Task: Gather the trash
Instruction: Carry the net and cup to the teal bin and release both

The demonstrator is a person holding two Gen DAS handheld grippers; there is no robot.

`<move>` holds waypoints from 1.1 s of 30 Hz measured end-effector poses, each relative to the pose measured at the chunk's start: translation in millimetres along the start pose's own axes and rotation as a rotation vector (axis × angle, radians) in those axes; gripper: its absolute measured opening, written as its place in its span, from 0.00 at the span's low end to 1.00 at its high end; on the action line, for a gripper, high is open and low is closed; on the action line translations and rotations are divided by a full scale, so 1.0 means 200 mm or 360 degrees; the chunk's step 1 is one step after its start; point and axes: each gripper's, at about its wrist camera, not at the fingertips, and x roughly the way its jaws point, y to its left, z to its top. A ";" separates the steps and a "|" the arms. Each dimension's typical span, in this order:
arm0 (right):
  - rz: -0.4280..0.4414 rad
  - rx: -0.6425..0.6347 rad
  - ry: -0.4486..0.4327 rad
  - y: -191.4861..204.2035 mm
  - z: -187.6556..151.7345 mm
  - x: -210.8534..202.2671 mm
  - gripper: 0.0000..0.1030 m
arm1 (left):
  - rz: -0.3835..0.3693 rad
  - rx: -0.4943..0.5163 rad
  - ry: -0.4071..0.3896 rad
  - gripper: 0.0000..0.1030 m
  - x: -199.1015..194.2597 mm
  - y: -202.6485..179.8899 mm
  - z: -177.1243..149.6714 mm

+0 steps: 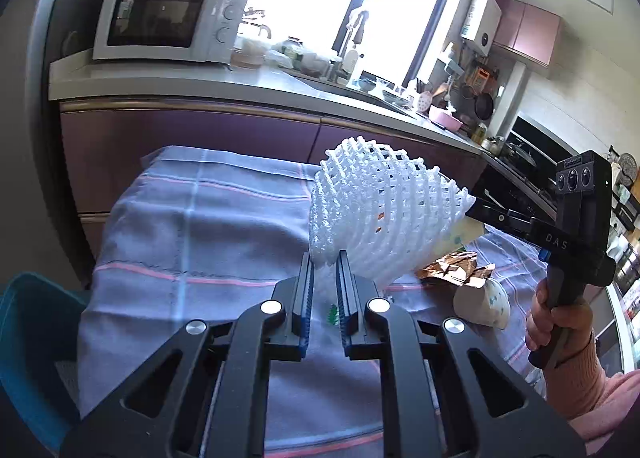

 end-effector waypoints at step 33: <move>0.0666 -0.0273 0.0471 1.03 -0.04 0.99 0.03 | 0.0842 -0.0549 -0.0006 0.12 -0.71 1.01 -0.54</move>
